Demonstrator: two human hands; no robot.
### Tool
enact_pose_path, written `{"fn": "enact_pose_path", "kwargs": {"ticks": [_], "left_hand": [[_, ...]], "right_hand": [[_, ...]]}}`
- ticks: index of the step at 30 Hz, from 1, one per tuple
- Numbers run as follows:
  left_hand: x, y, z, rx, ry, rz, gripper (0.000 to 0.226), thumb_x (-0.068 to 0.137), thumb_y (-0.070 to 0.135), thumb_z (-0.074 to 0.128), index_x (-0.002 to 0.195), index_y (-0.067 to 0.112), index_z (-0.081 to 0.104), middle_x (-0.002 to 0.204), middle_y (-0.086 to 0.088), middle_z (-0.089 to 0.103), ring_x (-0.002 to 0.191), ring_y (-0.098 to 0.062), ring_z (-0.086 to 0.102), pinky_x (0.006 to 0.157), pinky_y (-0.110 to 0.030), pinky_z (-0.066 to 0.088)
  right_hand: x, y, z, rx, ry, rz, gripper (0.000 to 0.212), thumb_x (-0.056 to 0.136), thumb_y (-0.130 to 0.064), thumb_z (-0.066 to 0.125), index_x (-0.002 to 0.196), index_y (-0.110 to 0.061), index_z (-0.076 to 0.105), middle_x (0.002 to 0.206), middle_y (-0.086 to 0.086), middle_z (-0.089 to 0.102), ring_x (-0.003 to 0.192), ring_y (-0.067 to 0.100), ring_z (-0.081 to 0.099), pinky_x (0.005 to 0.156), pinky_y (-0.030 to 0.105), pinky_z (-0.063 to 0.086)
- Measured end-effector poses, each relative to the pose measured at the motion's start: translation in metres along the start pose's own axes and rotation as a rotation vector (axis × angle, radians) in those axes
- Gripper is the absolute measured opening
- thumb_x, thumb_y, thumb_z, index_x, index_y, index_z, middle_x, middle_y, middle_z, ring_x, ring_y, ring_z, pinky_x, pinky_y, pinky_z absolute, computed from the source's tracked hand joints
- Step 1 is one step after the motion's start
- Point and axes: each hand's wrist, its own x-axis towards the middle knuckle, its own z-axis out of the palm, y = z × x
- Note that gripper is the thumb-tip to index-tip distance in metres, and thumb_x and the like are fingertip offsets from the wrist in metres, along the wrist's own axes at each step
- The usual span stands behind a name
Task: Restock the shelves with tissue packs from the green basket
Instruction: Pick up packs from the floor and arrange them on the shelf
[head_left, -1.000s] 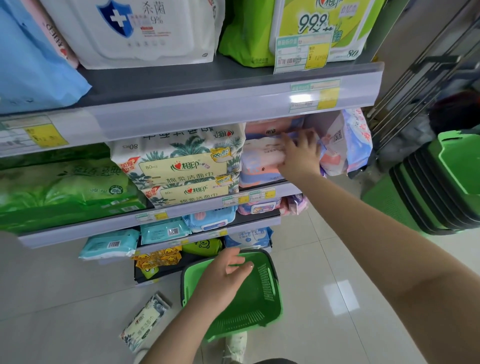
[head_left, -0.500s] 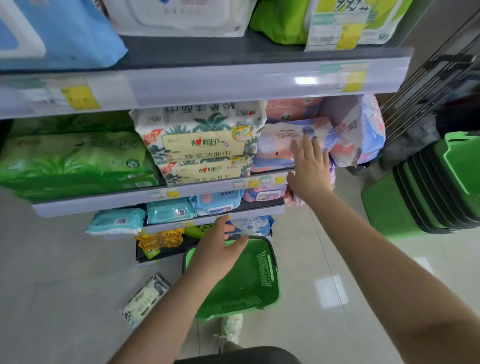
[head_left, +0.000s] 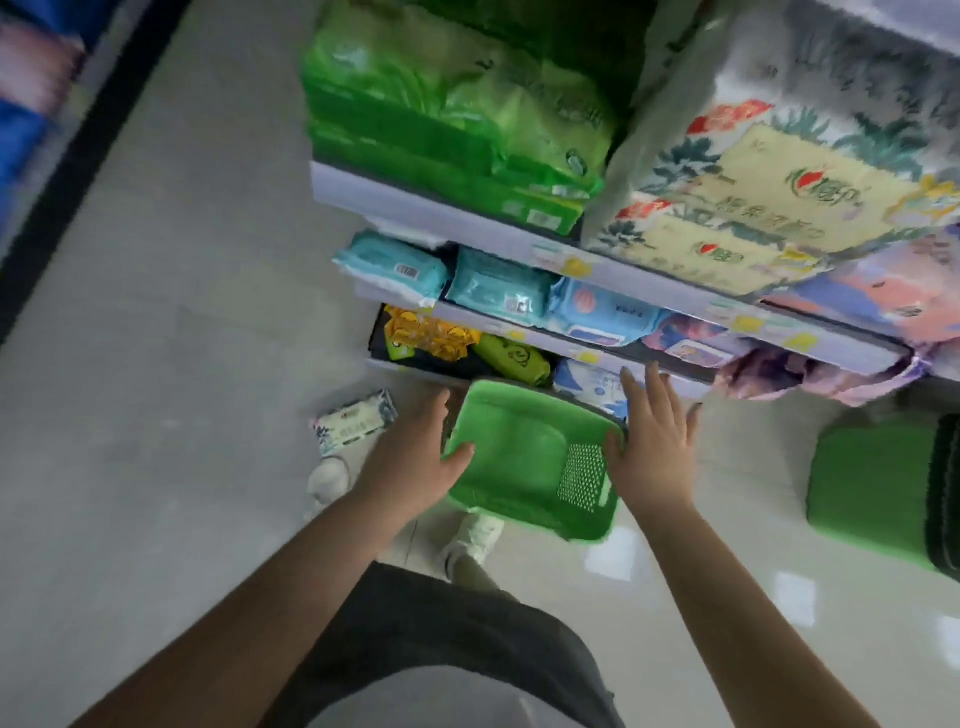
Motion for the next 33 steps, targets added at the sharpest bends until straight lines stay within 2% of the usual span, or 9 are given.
{"fn": "enact_pose_path", "kwargs": {"ticks": [5,10,13,15,18,22,26,29,33], "left_hand": [[-0.010,-0.099,-0.038,0.001,0.066,-0.157,0.059,0.090,0.035,0.054,0.140,0.014,0.032,0.136,-0.004,0.050,0.120,-0.022,0.049,0.094,-0.033,0.041],[-0.018,-0.217,-0.055,-0.028,0.105,-0.395,0.059,0.089,0.035,0.057,0.139,0.013,0.034,0.131,-0.003,0.054,0.114,-0.021,0.055,0.088,-0.029,0.043],[-0.004,-0.297,-0.042,-0.011,0.024,-0.551,0.068,0.088,0.039,0.055,0.143,0.011,0.027,0.140,-0.008,0.046,0.123,-0.027,0.049,0.099,-0.038,0.041],[0.012,-0.346,-0.029,0.013,-0.019,-0.613,0.073,0.087,0.040,0.056,0.145,0.011,0.023,0.143,-0.008,0.043,0.125,-0.030,0.046,0.101,-0.043,0.039],[0.055,-0.407,-0.010,0.051,-0.023,-0.593,0.076,0.086,0.040,0.057,0.146,0.012,0.020,0.141,-0.010,0.044,0.123,-0.032,0.047,0.099,-0.044,0.041],[0.136,-0.473,0.024,0.149,-0.062,-0.469,0.073,0.088,0.036,0.057,0.147,0.014,0.020,0.135,-0.013,0.049,0.117,-0.035,0.050,0.092,-0.041,0.043],[0.213,-0.528,0.077,0.219,-0.180,-0.466,0.067,0.089,0.035,0.056,0.144,0.013,0.024,0.131,-0.014,0.051,0.113,-0.033,0.054,0.088,-0.039,0.044],[0.263,-0.557,0.123,0.240,-0.215,-0.509,0.059,0.087,0.035,0.058,0.135,0.010,0.034,0.117,-0.012,0.058,0.100,-0.030,0.058,0.079,-0.037,0.047],[0.316,-0.576,0.184,-0.002,-0.179,-0.647,0.050,0.086,0.034,0.061,0.121,0.005,0.041,0.110,-0.010,0.058,0.088,-0.026,0.056,0.072,-0.033,0.048]], "right_hand": [[0.013,-0.100,0.053,-0.079,-0.168,-0.155,0.070,0.085,-0.017,0.055,0.147,-0.019,0.023,0.157,0.004,0.013,0.145,0.023,0.008,0.115,0.051,-0.004],[0.038,-0.186,0.130,-0.241,-0.389,-0.331,0.072,0.087,-0.021,0.051,0.149,-0.021,0.014,0.158,0.001,0.004,0.146,0.019,0.003,0.115,0.049,-0.006],[0.064,-0.212,0.193,-0.315,-0.392,-0.501,0.072,0.078,-0.015,0.061,0.144,-0.014,0.032,0.153,0.009,0.027,0.142,0.026,0.023,0.113,0.057,0.006],[0.087,-0.219,0.236,-0.376,-0.413,-0.544,0.073,0.079,-0.015,0.059,0.146,-0.015,0.029,0.152,0.009,0.029,0.142,0.025,0.023,0.113,0.056,0.005],[0.129,-0.220,0.302,-0.536,-0.533,-0.527,0.073,0.087,-0.020,0.050,0.149,-0.018,0.013,0.157,0.004,0.015,0.144,0.021,0.013,0.115,0.053,-0.002],[0.174,-0.214,0.385,-0.649,-0.602,-0.384,0.072,0.086,-0.019,0.051,0.148,-0.017,0.014,0.154,0.008,0.023,0.140,0.025,0.024,0.115,0.050,0.011],[0.211,-0.203,0.460,-0.559,-0.622,-0.324,0.064,0.083,-0.014,0.051,0.143,-0.012,0.027,0.141,0.014,0.042,0.127,0.032,0.042,0.101,0.041,0.038],[0.235,-0.196,0.512,-0.434,-0.689,-0.211,0.065,0.086,-0.015,0.053,0.145,-0.015,0.026,0.146,0.009,0.037,0.133,0.028,0.037,0.104,0.040,0.036],[0.260,-0.187,0.570,-0.309,-0.744,-0.042,0.062,0.088,-0.016,0.051,0.144,-0.012,0.024,0.144,0.014,0.037,0.131,0.032,0.037,0.103,0.038,0.034]]}}
